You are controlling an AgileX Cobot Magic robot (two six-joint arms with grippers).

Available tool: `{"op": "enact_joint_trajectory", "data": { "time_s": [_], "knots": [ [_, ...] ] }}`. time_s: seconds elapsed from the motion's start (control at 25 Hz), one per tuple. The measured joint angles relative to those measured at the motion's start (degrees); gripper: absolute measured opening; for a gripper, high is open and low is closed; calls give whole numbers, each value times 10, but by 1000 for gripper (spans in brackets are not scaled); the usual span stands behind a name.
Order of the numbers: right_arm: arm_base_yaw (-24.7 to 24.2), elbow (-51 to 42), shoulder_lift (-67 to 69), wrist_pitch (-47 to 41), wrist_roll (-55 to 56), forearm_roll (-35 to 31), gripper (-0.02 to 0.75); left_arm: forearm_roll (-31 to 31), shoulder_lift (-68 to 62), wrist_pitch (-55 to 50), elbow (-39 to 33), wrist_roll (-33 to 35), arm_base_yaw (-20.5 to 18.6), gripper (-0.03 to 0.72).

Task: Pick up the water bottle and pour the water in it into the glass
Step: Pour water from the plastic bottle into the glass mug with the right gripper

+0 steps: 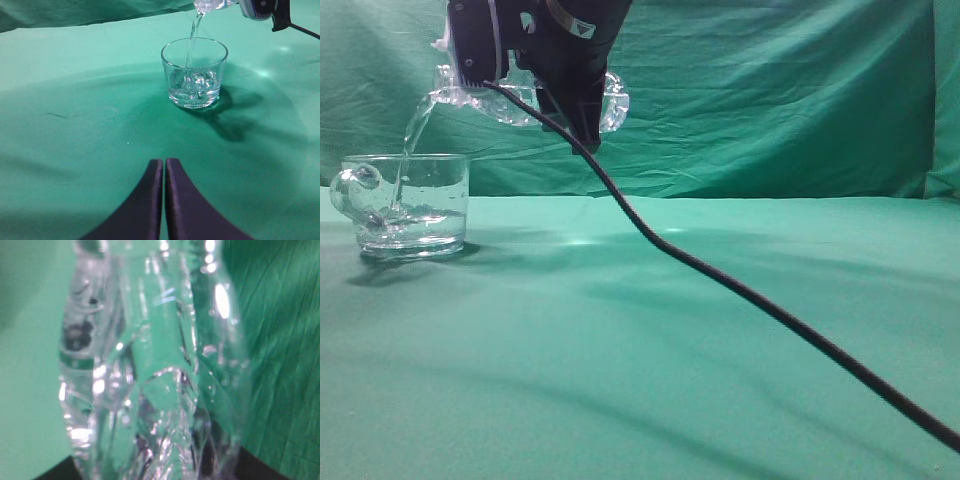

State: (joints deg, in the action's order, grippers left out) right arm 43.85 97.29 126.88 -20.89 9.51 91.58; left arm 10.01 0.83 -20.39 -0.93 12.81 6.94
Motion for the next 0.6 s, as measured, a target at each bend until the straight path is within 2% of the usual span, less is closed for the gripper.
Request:
{"op": "enact_joint_trajectory", "data": {
  "time_s": [0.44,0.6],
  "knots": [
    [0,0,0,-2,5,0,279,0,0,0,0,0,0,0],
    [0,0,0,-2,105,-8,279,0,0,0,0,0,0,0]
  ]
}}
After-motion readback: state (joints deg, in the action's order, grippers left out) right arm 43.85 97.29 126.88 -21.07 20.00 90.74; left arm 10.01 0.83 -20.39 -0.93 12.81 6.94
